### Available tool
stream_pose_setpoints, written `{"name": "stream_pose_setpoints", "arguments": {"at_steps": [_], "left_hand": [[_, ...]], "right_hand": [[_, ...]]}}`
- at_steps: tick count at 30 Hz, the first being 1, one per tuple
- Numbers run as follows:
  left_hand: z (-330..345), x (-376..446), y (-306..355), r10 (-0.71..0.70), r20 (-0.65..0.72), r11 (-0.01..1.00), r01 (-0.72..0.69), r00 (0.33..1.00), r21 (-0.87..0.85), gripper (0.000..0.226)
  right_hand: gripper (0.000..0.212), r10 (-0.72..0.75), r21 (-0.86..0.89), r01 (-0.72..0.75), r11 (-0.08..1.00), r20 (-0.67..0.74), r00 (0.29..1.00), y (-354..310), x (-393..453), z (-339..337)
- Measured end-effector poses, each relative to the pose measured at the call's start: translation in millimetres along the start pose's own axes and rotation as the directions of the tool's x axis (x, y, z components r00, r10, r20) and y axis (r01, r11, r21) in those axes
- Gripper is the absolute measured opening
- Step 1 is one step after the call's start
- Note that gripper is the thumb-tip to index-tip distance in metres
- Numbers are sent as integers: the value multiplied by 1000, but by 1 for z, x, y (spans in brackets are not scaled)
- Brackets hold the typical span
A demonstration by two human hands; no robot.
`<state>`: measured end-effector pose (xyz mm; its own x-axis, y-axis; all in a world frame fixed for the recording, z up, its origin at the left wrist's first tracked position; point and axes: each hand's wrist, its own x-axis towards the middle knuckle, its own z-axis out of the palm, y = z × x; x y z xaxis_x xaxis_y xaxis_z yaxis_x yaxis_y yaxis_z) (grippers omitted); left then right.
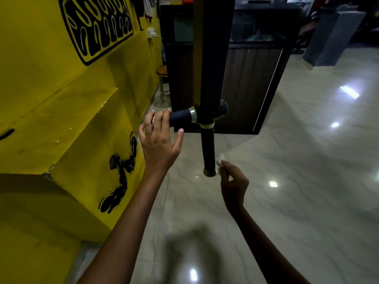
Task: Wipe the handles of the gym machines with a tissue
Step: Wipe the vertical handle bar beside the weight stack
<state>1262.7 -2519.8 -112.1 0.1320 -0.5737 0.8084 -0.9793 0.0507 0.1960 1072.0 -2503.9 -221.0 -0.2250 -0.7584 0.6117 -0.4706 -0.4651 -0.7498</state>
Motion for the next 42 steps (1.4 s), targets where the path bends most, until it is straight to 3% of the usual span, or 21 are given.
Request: {"name": "stream_pose_setpoints", "arguments": {"at_steps": [3,6,9,12,14,16,18,20,23,32,37,42], "left_hand": [[-1,0,1,-8,0,1000,8,1000,-8,54],[-1,0,2,-13,2,1000,13,1000,-14,54],[-2,1,2,-20,7,1000,21,1000,-21,54],[-1,-1,3,-22,9,1000,22,1000,-19,54],[-1,0,3,-23,7,1000,23,1000,-19,54],[-1,0,2,-21,4,1000,21,1000,-19,54],[0,0,2,-17,8,1000,17,1000,-19,54],[0,0,1,-13,10,1000,13,1000,-19,54],[1,0,-1,-6,1,1000,6,1000,-19,54],[1,1,1,-11,-2,1000,11,1000,-16,53],[-1,0,2,-9,6,1000,9,1000,-10,54],[-3,1,2,-15,29,999,16,999,-32,55]], "right_hand": [[26,66,52,-66,996,14,998,-10,-8,16],[18,284,209,-295,932,84,955,-14,-10,18],[24,517,352,-590,727,284,807,-9,8,15],[23,635,314,-785,534,464,618,-3,24,14],[24,664,362,-883,300,585,466,3,27,15],[33,665,449,-893,-34,678,315,4,26,15],[35,627,486,-834,-261,743,236,5,22,14],[31,596,490,-786,-378,778,198,1,17,13],[33,577,470,-778,-416,798,173,-5,11,9],[37,698,419,-871,-258,704,132,-9,24,-8],[37,667,373,-892,-254,736,118,-22,11,-6],[39,729,402,-885,-236,675,112,-16,23,-10]]}}
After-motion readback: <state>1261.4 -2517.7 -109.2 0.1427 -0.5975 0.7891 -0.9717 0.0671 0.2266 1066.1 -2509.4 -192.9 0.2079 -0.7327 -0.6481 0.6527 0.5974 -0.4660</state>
